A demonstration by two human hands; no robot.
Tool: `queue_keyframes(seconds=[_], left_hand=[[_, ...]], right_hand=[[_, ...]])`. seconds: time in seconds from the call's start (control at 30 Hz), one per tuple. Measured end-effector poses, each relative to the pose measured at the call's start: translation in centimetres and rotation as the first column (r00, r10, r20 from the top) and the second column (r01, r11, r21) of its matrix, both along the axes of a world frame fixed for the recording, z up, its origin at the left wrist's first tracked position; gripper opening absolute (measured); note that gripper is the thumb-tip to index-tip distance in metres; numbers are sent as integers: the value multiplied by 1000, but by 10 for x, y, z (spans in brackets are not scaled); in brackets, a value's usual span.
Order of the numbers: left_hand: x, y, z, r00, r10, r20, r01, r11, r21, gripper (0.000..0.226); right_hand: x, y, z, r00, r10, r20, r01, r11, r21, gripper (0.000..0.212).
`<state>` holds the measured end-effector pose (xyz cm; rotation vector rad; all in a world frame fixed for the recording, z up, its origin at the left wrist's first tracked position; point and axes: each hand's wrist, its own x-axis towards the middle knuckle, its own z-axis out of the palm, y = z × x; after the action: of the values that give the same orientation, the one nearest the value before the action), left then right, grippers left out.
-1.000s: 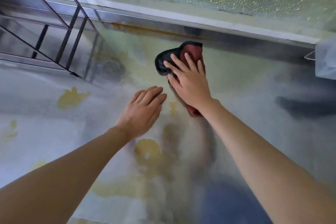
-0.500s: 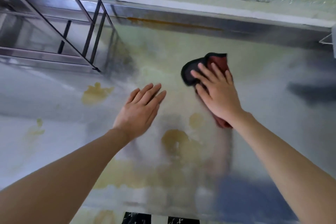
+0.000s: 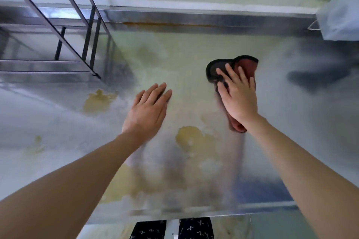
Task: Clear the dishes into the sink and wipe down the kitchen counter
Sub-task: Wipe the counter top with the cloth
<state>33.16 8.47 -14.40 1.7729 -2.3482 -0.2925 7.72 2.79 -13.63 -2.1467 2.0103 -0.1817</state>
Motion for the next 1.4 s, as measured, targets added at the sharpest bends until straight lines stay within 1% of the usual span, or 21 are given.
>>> queue_keyframes(seconds=[0.03, 0.07, 0.2, 0.27, 0.33, 0.43, 0.5, 0.53, 0.6, 0.67, 0.7, 0.77, 0.83, 0.9, 0.97, 1.07, 1.13, 1.2, 1.27, 1.33, 1.4], left_hand=[[-1, 0, 0, 1000, 7, -23, -7, 1000, -9, 43], [-1, 0, 0, 999, 14, -45, -14, 1000, -17, 42], [-2, 2, 3, 997, 25, -69, -28, 999, -37, 35], [-1, 2, 5, 997, 24, -67, -27, 999, -42, 33], [-1, 2, 5, 997, 22, -68, -26, 999, -48, 33], [-1, 2, 5, 997, 20, -69, -24, 998, -57, 32], [-1, 2, 4, 997, 18, -73, -23, 997, -68, 31], [-1, 3, 4, 997, 18, -74, -24, 997, -76, 31], [-1, 3, 4, 996, 27, -81, -35, 995, -95, 31], [-1, 3, 5, 995, 33, -94, -41, 995, -92, 31], [-1, 3, 5, 994, 35, -103, -44, 996, -82, 31], [0, 4, 6, 992, 34, -123, -42, 997, -63, 32], [3, 1, 8, 988, 11, -152, -15, 999, -29, 32], [9, -3, 14, 985, -25, -169, 33, 998, 45, 34], [19, -1, 20, 984, -47, -174, 69, 990, 124, 35], [31, 28, 35, 988, 23, -155, 4, 985, 174, 35], [35, 54, 44, 992, 69, -108, -40, 966, 257, 49], [40, 77, 52, 997, 58, -47, -39, 940, 339, 68], [46, 96, 55, 999, -14, 47, -5, 920, 391, 91], [51, 114, 52, 981, -132, 143, 60, 904, 424, 115], [54, 128, 44, 959, -206, 196, 105, 897, 429, 124]], right_hand=[[7, 6, -1, 998, -69, 4, 69, 998, 8, 47], [17, 17, -1, 998, -66, 3, 66, 998, 9, 47], [39, 75, -2, 951, 307, -24, -307, 951, -19, 47], [25, 77, -1, 928, 370, -34, -370, 929, 6, 47], [8, 68, 0, 956, 289, -50, -290, 957, -5, 49], [4, 61, 1, 1000, 17, -6, -17, 1000, -1, 55], [26, 73, 2, 996, -87, 34, 87, 996, 10, 53], [41, 84, 1, 997, -58, 45, 57, 998, 5, 51], [64, 111, -1, 991, 126, 35, -125, 992, -25, 48], [62, 126, -4, 959, 283, 11, -283, 959, -28, 45], [53, 125, -4, 951, 309, 6, -308, 951, -31, 45], [31, 117, -3, 974, 226, -2, -226, 972, -58, 46], [16, 110, 1, 1000, 0, 19, 1, 1000, -23, 53], [23, 112, 1, 986, -166, 36, 166, 986, -4, 58], [51, 126, 2, 986, -157, 61, 158, 987, -11, 56], [84, 161, 1, 993, 98, 70, -96, 995, -24, 47], [79, 169, 3, 967, 246, 62, -247, 969, 10, 45], [61, 163, 3, 972, 227, 55, -228, 974, 10, 46], [49, 154, 5, 998, 8, 58, -9, 1000, 19, 52], [57, 153, 6, 972, -224, 75, 221, 974, 49, 58], [86, 167, 7, 960, -265, 89, 259, 963, 73, 58]])
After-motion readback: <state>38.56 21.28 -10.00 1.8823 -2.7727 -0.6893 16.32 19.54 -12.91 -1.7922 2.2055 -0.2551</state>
